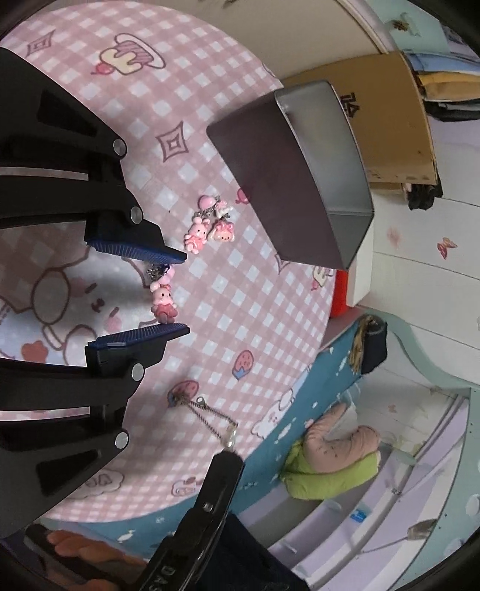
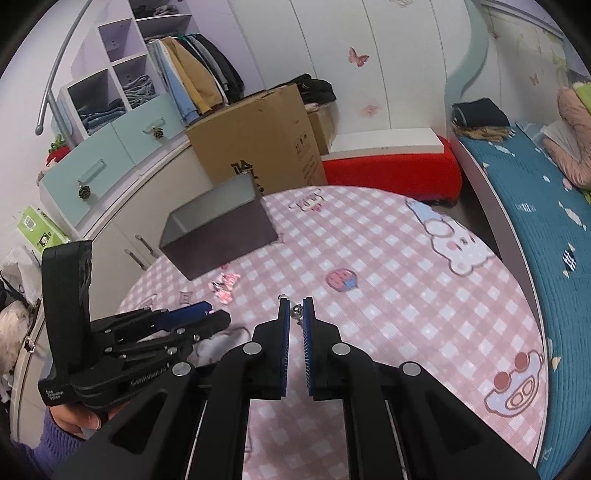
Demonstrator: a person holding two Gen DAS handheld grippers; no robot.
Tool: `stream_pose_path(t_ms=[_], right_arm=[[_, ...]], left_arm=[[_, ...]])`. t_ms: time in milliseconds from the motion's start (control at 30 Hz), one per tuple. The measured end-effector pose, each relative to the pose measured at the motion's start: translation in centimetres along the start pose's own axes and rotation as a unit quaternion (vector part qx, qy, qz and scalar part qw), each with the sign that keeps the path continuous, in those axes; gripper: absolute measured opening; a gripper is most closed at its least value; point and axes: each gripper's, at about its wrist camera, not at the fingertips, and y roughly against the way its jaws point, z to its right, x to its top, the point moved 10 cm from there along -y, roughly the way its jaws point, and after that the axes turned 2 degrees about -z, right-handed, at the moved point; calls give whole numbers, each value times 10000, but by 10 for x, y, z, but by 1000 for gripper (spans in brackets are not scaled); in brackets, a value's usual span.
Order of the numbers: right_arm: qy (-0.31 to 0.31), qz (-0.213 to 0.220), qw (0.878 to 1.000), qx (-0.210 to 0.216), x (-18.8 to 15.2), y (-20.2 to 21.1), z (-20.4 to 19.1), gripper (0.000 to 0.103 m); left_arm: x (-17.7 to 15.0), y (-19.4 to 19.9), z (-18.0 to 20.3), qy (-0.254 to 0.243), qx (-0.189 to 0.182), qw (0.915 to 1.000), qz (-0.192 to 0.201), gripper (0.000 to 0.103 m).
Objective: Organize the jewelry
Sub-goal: 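Carry charm and pearl chain over the grey box and open both grippers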
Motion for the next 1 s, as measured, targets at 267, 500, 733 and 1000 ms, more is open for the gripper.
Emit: stream_pose_path(t_ms=[267,500,733,1000], right_arm=[[267,156,9995,85,26,2,-32,5],[297,-9,9995,-107,34,-8,-33,9],[170,-938,9937,-597,-29,-57,-9,30],[578,-857,9908,-877,-36,-73,-12,21]], left_arm=[[17,31,-8,-38,-106,9995,288,33],[42,60,-24,-43,-94,9985,547,33],[30,48,-25,-12,-92,9992,387,33],[27,42,-24,0,-108,9994,344,33]])
